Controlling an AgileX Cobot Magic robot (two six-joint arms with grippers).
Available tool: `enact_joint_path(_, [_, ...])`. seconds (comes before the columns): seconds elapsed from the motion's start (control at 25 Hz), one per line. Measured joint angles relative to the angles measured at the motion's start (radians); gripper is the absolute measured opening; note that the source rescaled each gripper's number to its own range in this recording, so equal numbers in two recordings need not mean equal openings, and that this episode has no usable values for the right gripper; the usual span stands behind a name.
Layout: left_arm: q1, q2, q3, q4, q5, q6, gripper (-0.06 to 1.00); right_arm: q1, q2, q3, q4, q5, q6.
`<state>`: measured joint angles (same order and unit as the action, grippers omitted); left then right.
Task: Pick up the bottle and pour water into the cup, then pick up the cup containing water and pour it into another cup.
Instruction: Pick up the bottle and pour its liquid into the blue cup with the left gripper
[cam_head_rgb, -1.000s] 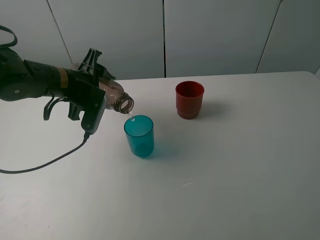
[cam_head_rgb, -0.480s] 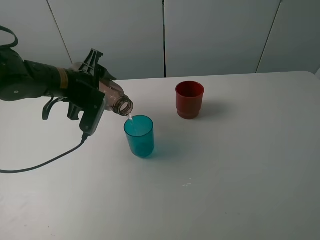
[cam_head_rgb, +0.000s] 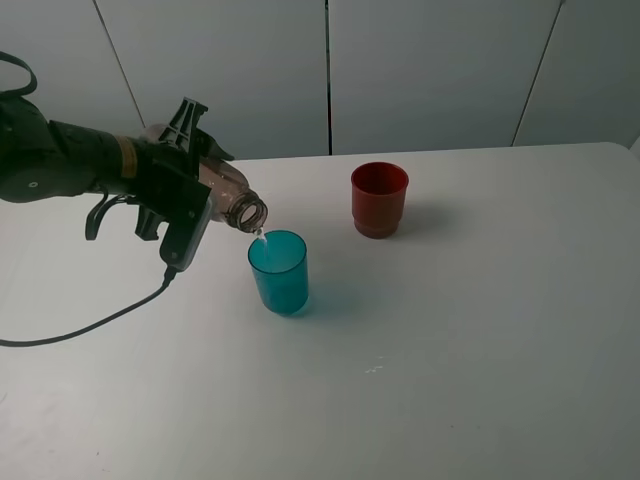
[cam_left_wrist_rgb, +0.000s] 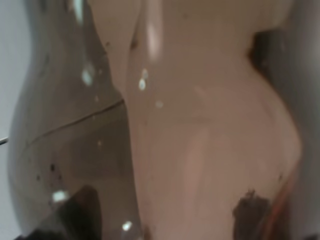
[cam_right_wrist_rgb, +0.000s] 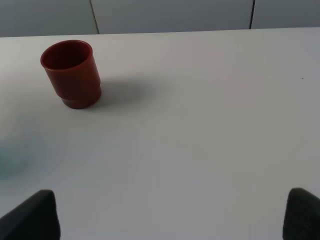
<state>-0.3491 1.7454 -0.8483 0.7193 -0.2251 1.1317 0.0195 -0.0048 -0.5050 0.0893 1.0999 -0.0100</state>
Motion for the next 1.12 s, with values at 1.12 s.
enact_joint_path(1.12, [-0.019, 0.000, 0.000, -0.002, -0.002, 0.071, 0.01, 0.000, 0.000, 0.000, 0.000, 0.000, 0.000])
